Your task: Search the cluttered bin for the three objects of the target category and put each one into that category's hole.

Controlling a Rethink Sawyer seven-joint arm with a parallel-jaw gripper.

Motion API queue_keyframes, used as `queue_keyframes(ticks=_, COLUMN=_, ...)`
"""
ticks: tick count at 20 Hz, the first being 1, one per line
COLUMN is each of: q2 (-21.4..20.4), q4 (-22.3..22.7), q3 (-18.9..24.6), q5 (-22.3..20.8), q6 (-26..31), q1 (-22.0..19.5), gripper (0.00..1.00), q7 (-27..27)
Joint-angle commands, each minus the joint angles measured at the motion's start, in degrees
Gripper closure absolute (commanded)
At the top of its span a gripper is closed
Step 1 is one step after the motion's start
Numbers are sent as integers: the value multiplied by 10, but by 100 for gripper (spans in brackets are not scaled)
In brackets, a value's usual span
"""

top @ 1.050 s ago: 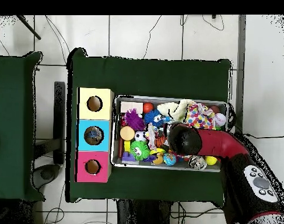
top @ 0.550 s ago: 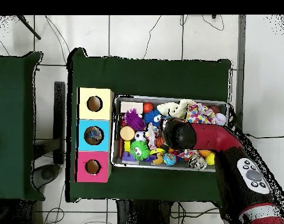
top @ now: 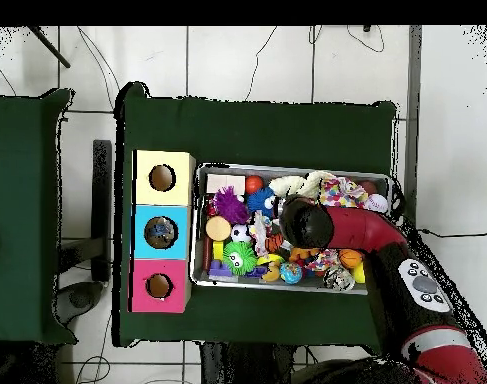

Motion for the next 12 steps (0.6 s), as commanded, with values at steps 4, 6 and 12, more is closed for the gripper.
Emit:
queue_keyframes(ticks=4, q2=46, q4=-48, q3=16, q5=-16, q6=-35, q1=-6, gripper=0, q7=24)
queue_keyframes(ticks=6, q2=48, q4=-47, q3=16, q5=-16, q6=-37, q1=-7, gripper=0, q7=24)
queue_keyframes(ticks=12, q2=55, q4=-53, q3=21, q5=-22, q6=-43, q1=-11, gripper=0, q7=15)
